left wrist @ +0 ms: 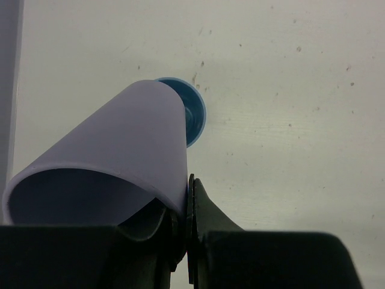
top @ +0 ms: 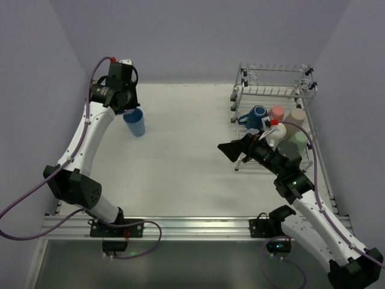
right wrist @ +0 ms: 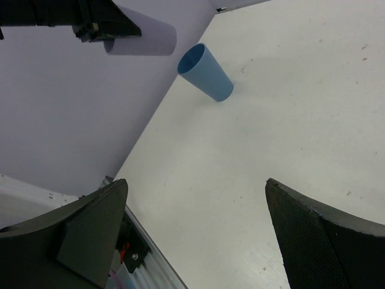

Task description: Unload the cups from the dish rack

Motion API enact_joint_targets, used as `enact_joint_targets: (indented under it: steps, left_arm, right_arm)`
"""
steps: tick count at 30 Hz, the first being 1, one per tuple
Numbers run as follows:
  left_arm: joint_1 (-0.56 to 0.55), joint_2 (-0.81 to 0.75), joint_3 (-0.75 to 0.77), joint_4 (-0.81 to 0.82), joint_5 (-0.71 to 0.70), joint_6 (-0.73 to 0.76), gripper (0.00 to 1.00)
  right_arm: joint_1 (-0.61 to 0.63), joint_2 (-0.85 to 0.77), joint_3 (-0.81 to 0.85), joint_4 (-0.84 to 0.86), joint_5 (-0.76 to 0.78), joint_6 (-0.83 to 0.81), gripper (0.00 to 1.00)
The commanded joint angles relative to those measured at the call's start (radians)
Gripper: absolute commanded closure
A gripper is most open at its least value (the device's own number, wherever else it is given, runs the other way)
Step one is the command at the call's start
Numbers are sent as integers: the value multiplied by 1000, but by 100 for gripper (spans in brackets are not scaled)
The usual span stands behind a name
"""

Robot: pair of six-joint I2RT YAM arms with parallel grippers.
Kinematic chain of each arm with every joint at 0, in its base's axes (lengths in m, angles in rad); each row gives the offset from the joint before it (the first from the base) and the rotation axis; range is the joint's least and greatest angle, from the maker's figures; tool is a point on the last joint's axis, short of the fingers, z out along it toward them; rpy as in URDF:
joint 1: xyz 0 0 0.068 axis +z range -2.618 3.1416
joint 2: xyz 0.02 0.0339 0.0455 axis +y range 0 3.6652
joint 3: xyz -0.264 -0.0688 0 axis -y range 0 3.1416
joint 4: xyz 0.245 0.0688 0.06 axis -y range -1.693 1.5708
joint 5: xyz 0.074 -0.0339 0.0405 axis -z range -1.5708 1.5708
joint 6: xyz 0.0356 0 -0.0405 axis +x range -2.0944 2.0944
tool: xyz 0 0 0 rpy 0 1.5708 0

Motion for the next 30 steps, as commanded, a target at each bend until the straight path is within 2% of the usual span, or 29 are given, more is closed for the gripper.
enact_joint_targets:
  steps: [1, 11, 30]
  left_arm:
    - [4, 24, 102, -90, 28, 68, 100]
    - [4, 82, 105, -107, 39, 83, 100]
    - [4, 166, -27, -2, 64, 108, 100]
  right_arm:
    - [4, -8, -12, -12, -27, -30, 1]
    - [4, -1, -23, -3, -21, -39, 1]
    - [3, 41, -24, 10, -14, -36, 1]
